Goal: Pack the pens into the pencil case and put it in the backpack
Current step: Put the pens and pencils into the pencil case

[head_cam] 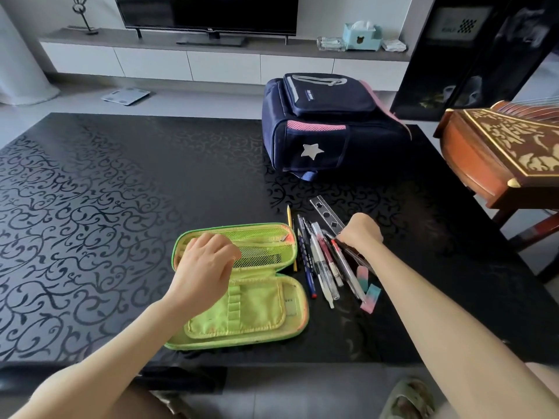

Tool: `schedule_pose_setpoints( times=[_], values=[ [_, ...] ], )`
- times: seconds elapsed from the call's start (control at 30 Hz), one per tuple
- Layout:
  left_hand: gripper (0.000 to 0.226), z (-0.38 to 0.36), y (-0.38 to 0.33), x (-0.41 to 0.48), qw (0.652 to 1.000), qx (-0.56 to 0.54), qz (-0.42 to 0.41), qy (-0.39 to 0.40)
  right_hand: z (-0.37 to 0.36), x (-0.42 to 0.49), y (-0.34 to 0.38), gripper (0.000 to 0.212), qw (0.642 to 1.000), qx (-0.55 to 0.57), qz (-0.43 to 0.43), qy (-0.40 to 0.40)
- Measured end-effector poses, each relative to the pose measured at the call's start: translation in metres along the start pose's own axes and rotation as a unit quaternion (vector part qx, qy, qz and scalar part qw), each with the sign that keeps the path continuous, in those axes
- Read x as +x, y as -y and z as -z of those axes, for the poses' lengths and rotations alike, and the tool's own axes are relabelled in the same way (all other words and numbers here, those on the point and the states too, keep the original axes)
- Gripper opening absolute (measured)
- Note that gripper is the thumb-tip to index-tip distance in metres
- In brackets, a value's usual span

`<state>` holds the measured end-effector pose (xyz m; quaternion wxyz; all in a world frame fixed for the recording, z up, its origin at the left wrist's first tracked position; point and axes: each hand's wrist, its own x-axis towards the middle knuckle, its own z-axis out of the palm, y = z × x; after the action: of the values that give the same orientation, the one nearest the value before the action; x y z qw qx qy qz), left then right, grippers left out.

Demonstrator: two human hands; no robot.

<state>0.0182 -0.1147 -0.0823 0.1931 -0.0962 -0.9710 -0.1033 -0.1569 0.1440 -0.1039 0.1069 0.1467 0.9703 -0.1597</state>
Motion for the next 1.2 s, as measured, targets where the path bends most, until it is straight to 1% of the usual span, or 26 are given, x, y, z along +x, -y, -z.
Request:
schedule_pose_setpoints(
  times=[0.07, 0.1, 0.17, 0.23, 0.27, 0.33, 0.37, 0.43, 0.5, 0.57, 0.63, 0.7, 0.77, 0.8, 0.83, 0.87, 0.9, 0.93, 0.97, 1.0, 1.1, 1.2],
  values=[
    [0.01, 0.004, -0.005, -0.008, 0.999, -0.021, -0.019, 0.028, 0.004, 0.002, -0.004, 0.018, 0.999, 0.044, 0.011, -0.007],
    [0.008, 0.007, -0.006, -0.013, 0.998, -0.036, -0.033, 0.044, 0.007, 0.003, -0.008, 0.019, 0.997, 0.068, 0.022, -0.023],
    [0.02, 0.012, -0.006, -0.028, 0.992, -0.051, -0.064, 0.099, 0.013, 0.001, -0.016, 0.018, 0.988, 0.118, 0.059, -0.084],
    [0.028, 0.012, -0.001, -0.045, 0.983, -0.025, -0.094, 0.158, 0.021, -0.007, -0.024, 0.007, 0.968, 0.176, 0.1, -0.147],
    [0.031, 0.012, 0.001, -0.052, 0.978, -0.005, -0.103, 0.179, 0.026, -0.013, -0.027, 0.003, 0.957, 0.199, 0.122, -0.17],
    [0.04, 0.015, 0.007, -0.065, 0.975, 0.022, -0.114, 0.19, 0.035, -0.034, -0.031, 0.003, 0.937, 0.221, 0.189, -0.193],
    [0.044, 0.016, 0.01, -0.066, 0.975, 0.016, -0.113, 0.189, 0.041, -0.047, -0.032, 0.003, 0.925, 0.231, 0.233, -0.19],
    [0.045, 0.021, 0.011, -0.066, 0.975, -0.032, -0.098, 0.197, 0.049, -0.079, -0.034, 0.006, 0.902, 0.25, 0.317, -0.151],
    [0.04, 0.02, 0.017, -0.064, 0.976, -0.045, -0.111, 0.184, 0.05, -0.107, -0.04, 0.007, 0.886, 0.26, 0.37, -0.101],
    [0.036, 0.02, 0.023, -0.063, 0.97, 0.005, -0.138, 0.2, 0.044, -0.131, -0.047, 0.008, 0.879, 0.27, 0.39, -0.055],
    [0.04, 0.019, 0.026, -0.06, 0.959, 0.069, -0.177, 0.211, 0.033, -0.148, -0.054, 0.009, 0.873, 0.269, 0.406, -0.029],
    [0.035, 0.021, 0.025, -0.059, 0.949, 0.105, -0.216, 0.203, 0.023, -0.164, -0.058, 0.008, 0.861, 0.248, 0.442, -0.038],
    [0.029, 0.022, 0.026, -0.06, 0.95, 0.085, -0.219, 0.203, 0.016, -0.177, -0.06, 0.016, 0.833, 0.214, 0.502, -0.089],
    [0.025, 0.024, 0.026, -0.06, 0.96, 0.055, -0.193, 0.195, 0.013, -0.182, -0.06, 0.017, 0.812, 0.197, 0.537, -0.116],
    [0.02, 0.026, 0.027, -0.058, 0.974, 0.022, -0.147, 0.17, 0.009, -0.187, -0.06, 0.016, 0.789, 0.177, 0.571, -0.142],
    [0.021, 0.031, 0.027, -0.055, 0.987, -0.013, -0.083, 0.138, 0.004, -0.19, -0.058, 0.013, 0.767, 0.154, 0.599, -0.17],
    [0.025, 0.034, 0.028, -0.05, 0.993, -0.042, -0.016, 0.113, -0.001, -0.192, -0.055, 0.012, 0.751, 0.133, 0.616, -0.196],
    [0.026, 0.037, 0.028, -0.044, 0.993, -0.06, 0.044, 0.091, -0.008, -0.193, -0.051, 0.014, 0.743, 0.117, 0.622, -0.217],
    [0.023, 0.04, 0.027, -0.037, 0.991, -0.072, 0.085, 0.075, -0.015, -0.193, -0.045, 0.018, 0.742, 0.106, 0.622, -0.229],
    [0.02, 0.043, 0.024, -0.03, 0.988, -0.081, 0.108, 0.067, -0.023, -0.194, -0.038, 0.021, 0.743, 0.099, 0.619, -0.233],
    [0.021, 0.043, 0.017, -0.02, 0.987, -0.087, 0.125, 0.06, -0.046, -0.199, -0.016, 0.026, 0.76, 0.093, 0.607, -0.215],
    [0.018, 0.041, 0.014, -0.02, 0.987, -0.093, 0.125, 0.047, -0.065, -0.206, 0.001, 0.018, 0.768, 0.09, 0.6, -0.207]
  ],
)
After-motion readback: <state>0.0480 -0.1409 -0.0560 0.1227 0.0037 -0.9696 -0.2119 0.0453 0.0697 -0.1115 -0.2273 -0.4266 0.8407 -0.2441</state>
